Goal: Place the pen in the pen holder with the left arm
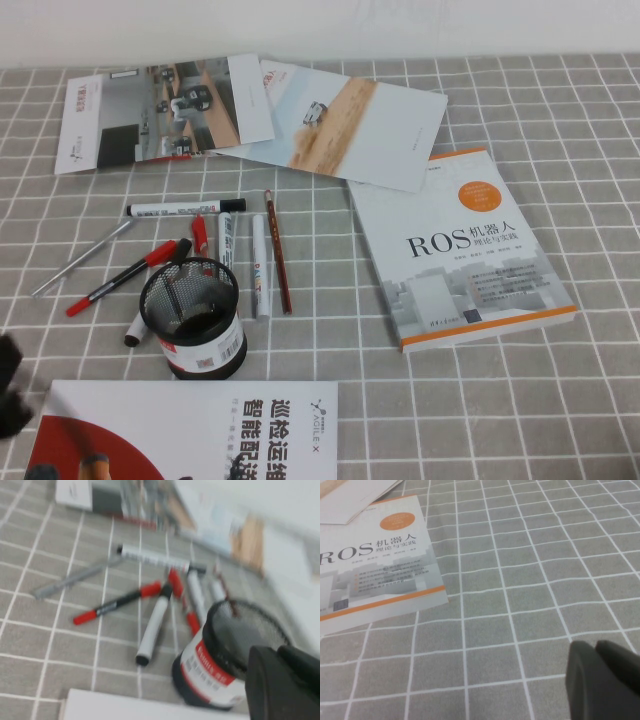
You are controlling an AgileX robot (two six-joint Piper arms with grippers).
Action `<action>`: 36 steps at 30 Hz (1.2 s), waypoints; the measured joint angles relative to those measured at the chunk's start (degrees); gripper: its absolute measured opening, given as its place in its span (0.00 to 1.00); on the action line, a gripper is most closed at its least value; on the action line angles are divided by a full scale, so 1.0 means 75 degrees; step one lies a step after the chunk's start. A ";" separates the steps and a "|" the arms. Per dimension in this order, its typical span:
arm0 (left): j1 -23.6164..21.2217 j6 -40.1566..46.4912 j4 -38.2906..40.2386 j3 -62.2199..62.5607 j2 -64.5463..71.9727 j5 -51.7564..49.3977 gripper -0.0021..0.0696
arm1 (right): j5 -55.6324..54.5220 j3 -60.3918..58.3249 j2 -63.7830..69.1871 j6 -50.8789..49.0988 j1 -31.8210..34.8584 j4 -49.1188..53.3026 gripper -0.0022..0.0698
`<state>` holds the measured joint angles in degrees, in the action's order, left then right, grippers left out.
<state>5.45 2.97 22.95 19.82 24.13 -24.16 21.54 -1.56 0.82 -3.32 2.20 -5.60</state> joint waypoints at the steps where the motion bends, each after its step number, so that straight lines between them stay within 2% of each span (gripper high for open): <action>1: 0.0000 0.0229 -0.0061 0.0319 0.0431 -0.0249 0.03 | 0.0000 0.0000 0.0000 0.0000 0.0000 0.0000 0.01; 7: 0.0000 0.1175 -0.0457 0.2140 0.2563 -0.1449 0.03 | 0.0000 0.0000 0.0000 0.0000 0.0000 0.0000 0.01; 19: -0.0017 0.1478 -0.2326 0.5497 0.6281 -0.3876 0.03 | 0.0000 0.0000 0.0000 0.0000 0.0000 0.0000 0.01; 29: -0.0017 0.2946 -0.2543 0.7809 0.9189 -0.5471 0.03 | 0.0000 0.0000 0.0000 0.0000 0.0000 0.0000 0.01; 36: -0.0233 0.3588 -0.2561 0.9098 1.0628 -0.5759 0.03 | 0.0000 0.0000 0.0000 0.0000 0.0000 0.0000 0.01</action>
<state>3.70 29.88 3.74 88.06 103.84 -67.35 21.54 -1.56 0.82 -3.32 2.20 -5.60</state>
